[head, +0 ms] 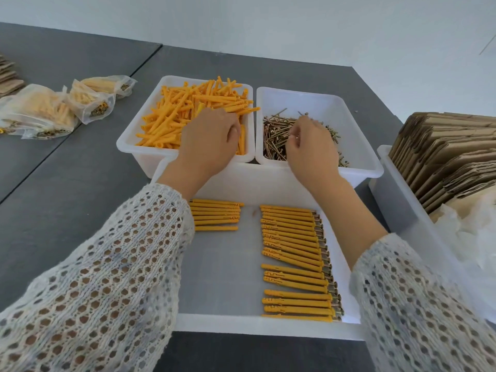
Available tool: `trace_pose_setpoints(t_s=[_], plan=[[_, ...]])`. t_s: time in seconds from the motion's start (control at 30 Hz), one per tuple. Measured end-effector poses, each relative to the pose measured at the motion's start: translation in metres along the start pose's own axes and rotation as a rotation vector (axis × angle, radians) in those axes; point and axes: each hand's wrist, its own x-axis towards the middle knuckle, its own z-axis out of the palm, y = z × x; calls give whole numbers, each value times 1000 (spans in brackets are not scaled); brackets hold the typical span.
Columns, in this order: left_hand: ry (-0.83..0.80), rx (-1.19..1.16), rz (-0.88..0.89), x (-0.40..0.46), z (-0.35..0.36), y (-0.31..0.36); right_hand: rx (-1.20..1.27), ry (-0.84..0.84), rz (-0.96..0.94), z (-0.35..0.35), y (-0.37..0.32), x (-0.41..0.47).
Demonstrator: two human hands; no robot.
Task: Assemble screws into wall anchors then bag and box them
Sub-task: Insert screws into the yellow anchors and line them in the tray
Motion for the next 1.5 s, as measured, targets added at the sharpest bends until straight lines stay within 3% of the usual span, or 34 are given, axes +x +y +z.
trace_pose_setpoints(t_s=[0.17,0.33,0.67,0.97,1.17,1.37,1.5], plan=[[-213,264,-151,1,5,0,-93,-327,214,10,20,12],[-347,310,-106,4,6,-1,-148,-661,279,13,13,27],[-477,252,-44,10,3,-2,-151,-755,261,20,10,39],[-251,-103,-63,3,-1,-1,-10,-312,235,14,17,18],[-92,-115,35,1,2,-2,101,-78,200,14,13,21],[-41,-166,111,0,2,2,227,82,116,10,3,20],[-38,-194,129,-1,1,4,588,294,135,1,-9,18]])
